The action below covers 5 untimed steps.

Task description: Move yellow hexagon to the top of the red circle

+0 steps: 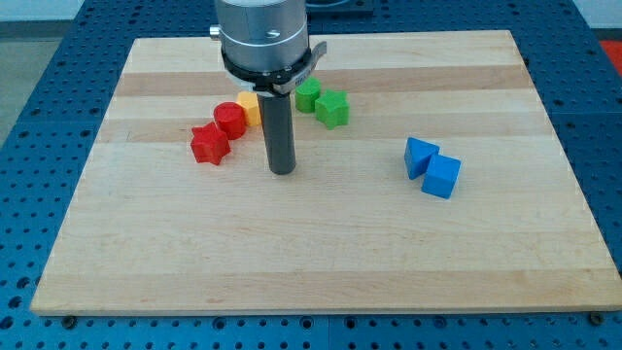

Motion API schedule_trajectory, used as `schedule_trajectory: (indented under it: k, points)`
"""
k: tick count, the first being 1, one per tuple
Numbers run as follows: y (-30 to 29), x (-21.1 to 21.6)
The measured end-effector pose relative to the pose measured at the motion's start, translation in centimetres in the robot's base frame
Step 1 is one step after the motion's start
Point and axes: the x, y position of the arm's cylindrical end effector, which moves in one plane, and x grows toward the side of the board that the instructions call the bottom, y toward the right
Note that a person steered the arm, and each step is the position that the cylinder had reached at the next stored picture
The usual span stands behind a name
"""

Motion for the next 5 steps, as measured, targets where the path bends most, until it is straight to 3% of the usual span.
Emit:
schedule_trajectory:
  k: [5]
  points:
    - [-3.6, -2.1]
